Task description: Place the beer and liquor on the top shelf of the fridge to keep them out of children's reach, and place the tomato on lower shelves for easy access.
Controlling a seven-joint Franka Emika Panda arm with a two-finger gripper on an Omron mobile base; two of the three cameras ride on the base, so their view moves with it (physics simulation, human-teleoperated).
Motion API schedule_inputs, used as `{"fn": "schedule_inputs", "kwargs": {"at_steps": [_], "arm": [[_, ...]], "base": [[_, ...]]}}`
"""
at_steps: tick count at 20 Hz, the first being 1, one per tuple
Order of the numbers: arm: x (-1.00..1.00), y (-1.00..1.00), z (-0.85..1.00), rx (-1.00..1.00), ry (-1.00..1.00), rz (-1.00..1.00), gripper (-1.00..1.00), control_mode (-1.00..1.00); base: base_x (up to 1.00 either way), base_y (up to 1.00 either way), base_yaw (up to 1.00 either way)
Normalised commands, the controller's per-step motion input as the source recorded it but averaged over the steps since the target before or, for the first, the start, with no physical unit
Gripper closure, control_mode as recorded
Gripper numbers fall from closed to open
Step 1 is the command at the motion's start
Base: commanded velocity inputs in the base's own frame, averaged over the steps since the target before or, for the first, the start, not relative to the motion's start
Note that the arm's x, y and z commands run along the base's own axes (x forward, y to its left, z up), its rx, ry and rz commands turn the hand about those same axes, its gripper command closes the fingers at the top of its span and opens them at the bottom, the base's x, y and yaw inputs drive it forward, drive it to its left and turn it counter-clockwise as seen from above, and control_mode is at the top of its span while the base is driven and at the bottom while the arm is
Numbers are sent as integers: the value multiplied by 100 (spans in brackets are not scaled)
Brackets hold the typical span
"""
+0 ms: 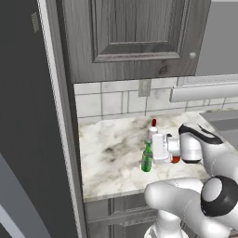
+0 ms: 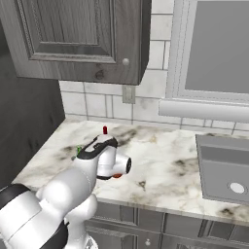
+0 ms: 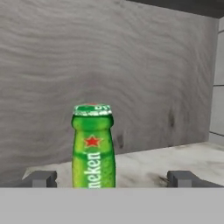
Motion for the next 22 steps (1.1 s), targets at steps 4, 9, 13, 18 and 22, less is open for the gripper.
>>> {"fn": "schedule_inputs", "kwargs": {"at_steps": [4, 9, 13, 18, 22], "arm": [[0, 21, 0, -3, 0, -1, -100, -100], [0, 19, 0, -2, 1, -2, 100, -100], [0, 2, 0, 0, 0, 0, 100, -100], [-9, 0, 7, 0, 1, 0, 100, -100], [-42, 0, 74, 0, 1, 0, 100, -100]], "base": [[0, 0, 0], [0, 0, 0], [0, 0, 0], [0, 0, 0], [0, 0, 0]]}}
